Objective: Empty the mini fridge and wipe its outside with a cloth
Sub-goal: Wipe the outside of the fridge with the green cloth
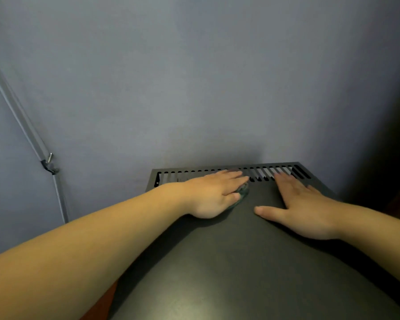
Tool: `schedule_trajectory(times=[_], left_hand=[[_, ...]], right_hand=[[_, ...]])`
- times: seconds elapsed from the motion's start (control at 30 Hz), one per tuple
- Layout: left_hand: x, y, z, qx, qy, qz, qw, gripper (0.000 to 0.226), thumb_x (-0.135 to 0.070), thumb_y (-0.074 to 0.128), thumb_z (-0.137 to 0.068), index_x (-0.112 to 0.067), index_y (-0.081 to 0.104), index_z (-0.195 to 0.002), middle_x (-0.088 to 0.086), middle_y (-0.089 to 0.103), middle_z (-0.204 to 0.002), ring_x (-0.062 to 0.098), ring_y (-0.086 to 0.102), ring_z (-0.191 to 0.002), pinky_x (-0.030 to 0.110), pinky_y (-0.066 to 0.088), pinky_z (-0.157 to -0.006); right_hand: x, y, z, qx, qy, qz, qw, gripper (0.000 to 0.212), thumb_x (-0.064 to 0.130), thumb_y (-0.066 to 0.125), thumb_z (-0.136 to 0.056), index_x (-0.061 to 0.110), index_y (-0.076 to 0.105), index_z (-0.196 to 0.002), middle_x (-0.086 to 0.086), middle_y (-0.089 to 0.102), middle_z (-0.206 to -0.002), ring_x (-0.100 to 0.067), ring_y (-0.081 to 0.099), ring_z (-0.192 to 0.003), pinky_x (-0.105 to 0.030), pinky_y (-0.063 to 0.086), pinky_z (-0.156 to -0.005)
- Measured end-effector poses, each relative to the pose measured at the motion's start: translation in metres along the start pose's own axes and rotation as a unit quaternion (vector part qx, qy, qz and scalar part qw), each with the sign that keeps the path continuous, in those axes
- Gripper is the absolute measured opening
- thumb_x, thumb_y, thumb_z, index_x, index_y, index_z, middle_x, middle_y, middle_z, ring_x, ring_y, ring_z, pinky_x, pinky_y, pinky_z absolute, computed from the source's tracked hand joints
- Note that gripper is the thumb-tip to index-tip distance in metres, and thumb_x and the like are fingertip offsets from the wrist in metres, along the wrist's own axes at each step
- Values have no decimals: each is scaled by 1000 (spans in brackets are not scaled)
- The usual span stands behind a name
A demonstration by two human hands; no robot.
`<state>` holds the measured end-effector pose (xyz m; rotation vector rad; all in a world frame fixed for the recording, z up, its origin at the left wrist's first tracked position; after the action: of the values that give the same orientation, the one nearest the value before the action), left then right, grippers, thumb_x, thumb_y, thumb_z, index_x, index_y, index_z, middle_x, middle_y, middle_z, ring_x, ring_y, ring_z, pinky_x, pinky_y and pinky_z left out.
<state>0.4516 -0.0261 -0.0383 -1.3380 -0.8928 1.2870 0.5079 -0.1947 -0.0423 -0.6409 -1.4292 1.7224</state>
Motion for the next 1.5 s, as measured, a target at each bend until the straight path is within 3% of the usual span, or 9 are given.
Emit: schedule_trajectory(times=[0.27,0.43,0.6,0.73,0.83,1.03,1.13,1.3,1.5], left_hand=[[29,-4,15,-3,-16,-13,1000,54,-43,28,-108,-42,7,-158,-19,3,-167,1,0,-152,30,3,-125],[40,-3,45,5,-48,-30,998,55,-42,28,-108,-43,6,-158,-24,0,-164,-4,-2,-150,18,-2,-119],[25,1,17,-3,-33,6,999,55,-46,29,-107,-43,9,-158,-19,-1,-166,4,-6,-153,35,1,-126],[5,-1,-13,-2,-28,0,1000,55,-43,30,-108,-36,11,-160,-16,3,-167,6,-5,-153,33,1,-126],[-13,-1,-35,-2,-17,-7,1000,56,-41,29,-109,-29,12,-161,-13,6,-167,8,-7,-154,24,-6,-121],[-54,4,-89,-9,14,-30,999,58,-41,28,-109,-23,11,-161,-8,5,-168,12,-2,-154,27,-1,-124],[-72,-1,-113,-32,26,-23,999,57,-34,33,-109,-19,17,-161,-3,13,-168,13,9,-154,25,6,-123],[-88,-7,-137,-78,28,60,995,48,-26,45,-105,-22,32,-151,1,32,-155,19,37,-140,35,29,-117],[-54,-4,-111,-74,-75,11,994,32,-41,45,-104,-24,38,-130,3,36,-132,23,38,-123,40,36,-108]], right_hand=[[2,1,-1,17,-14,9,1000,109,89,25,-81,22,-9,-161,0,-16,-168,-17,-14,-154,-44,0,-126],[1,3,-3,8,-23,9,1000,111,90,22,-80,22,-8,-161,-1,-16,-168,-18,-14,-155,-46,0,-126],[4,-1,0,11,-45,-17,999,113,88,34,-81,20,-9,-160,-2,-14,-168,-19,-13,-155,-44,1,-126],[-21,-14,11,11,-38,-88,995,115,81,51,-81,20,-5,-161,2,-5,-169,-17,-2,-156,-35,8,-125],[-63,-13,17,-20,10,-41,999,117,91,40,-74,23,1,-161,1,0,-169,-20,0,-156,-44,8,-126],[-99,-1,21,-10,3,-231,973,100,83,66,-68,36,27,-147,12,49,-139,-11,52,-121,-32,40,-110],[-104,4,18,-5,-7,-279,960,94,74,72,-72,33,29,-145,20,54,-120,-2,56,-107,-26,46,-99],[-105,5,12,-16,-38,-326,944,90,66,76,-74,33,32,-145,20,56,-122,5,56,-101,-10,44,-77],[-103,2,13,-10,-61,-323,944,87,62,75,-78,34,28,-146,24,55,-116,8,55,-97,-5,43,-69]])
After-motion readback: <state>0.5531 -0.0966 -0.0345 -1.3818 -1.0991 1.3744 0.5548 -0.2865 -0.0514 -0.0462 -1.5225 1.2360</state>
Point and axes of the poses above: each hand's wrist, its own z-axis away from the middle knuckle, its own y-axis out of the palm, x = y × z, the point moved 7 cm from there along -z, towards the middle knuckle
